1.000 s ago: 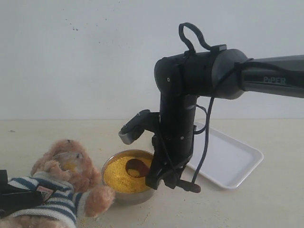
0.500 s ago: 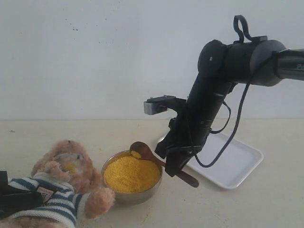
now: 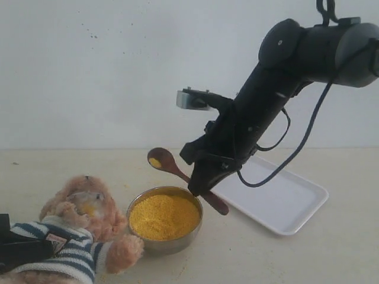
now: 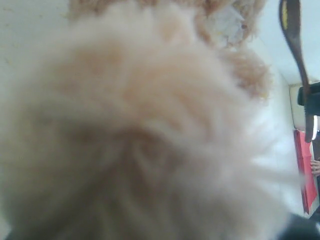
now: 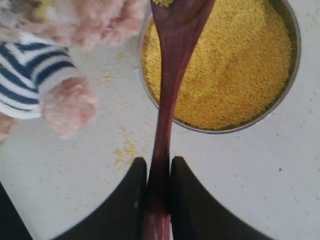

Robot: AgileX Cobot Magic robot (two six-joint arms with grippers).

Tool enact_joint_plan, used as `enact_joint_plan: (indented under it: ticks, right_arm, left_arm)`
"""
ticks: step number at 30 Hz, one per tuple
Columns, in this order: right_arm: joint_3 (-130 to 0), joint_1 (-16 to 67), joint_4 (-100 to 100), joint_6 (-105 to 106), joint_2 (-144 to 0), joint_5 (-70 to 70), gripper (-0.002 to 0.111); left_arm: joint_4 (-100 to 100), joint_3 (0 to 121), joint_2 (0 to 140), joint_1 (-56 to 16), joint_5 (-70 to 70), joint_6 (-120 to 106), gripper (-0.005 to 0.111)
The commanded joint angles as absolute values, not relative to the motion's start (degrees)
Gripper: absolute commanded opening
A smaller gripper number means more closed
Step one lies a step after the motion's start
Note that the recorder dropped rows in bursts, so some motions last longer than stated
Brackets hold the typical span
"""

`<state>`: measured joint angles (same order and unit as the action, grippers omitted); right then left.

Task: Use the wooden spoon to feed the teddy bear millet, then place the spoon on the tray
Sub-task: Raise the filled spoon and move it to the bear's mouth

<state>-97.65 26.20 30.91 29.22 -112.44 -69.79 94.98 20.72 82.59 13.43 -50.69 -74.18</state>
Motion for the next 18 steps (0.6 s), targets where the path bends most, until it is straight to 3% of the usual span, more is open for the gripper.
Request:
enact_joint_plan:
  ticks: [1,18]
  right_arm:
    - [-97.77,27.18,33.59,28.16,-109.95,-69.96,0.0]
    - [-97.77,44.54,20.92,29.98,-109.86,-69.07,0.0]
  left_arm:
    - [94.19,20.65,82.67,13.43,-52.11,-74.59,0.004]
    - [92.67,20.65,82.67,13.43,-52.56,-74.2,0.004]
